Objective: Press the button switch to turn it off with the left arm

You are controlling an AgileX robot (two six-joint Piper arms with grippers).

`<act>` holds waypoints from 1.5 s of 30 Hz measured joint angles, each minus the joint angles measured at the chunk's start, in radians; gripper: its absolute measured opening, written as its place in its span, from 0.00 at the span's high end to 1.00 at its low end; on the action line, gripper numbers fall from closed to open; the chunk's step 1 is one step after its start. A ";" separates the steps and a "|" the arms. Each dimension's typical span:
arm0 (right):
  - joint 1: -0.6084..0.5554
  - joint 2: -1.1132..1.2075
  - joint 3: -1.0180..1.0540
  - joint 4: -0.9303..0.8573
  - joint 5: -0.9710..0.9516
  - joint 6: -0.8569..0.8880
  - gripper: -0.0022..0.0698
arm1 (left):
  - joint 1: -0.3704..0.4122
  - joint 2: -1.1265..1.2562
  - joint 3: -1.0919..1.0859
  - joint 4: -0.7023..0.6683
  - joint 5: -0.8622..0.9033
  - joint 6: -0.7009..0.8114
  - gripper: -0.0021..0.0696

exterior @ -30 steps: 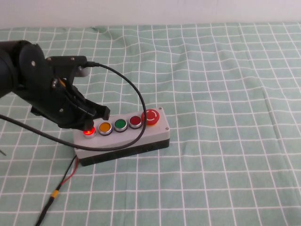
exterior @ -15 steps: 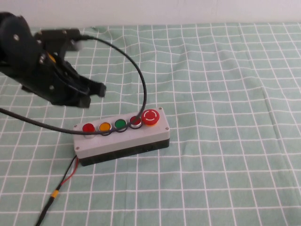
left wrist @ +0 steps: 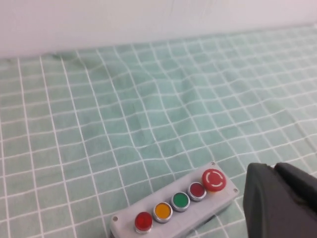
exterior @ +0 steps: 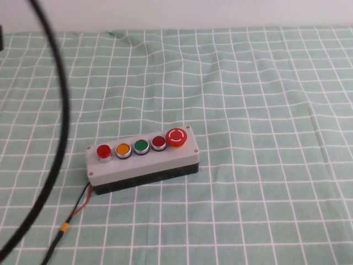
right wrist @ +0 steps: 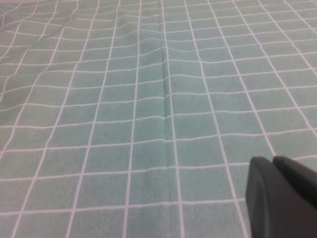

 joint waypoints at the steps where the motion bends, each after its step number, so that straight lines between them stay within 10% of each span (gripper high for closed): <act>1: 0.000 0.000 0.000 0.000 0.000 0.000 0.99 | 0.000 -0.049 0.022 -0.002 0.002 0.000 0.98; 16: 0.000 0.000 0.000 0.000 0.000 0.000 0.99 | 0.000 -0.523 0.507 -0.026 -0.068 -0.137 0.98; 38: 0.000 0.000 0.000 0.000 0.000 0.000 0.99 | 0.000 -0.527 0.537 0.003 -0.091 -0.156 0.98; 45: 0.000 0.000 0.000 0.000 0.000 0.000 0.99 | 0.000 -0.530 0.704 0.106 -0.422 -0.093 0.98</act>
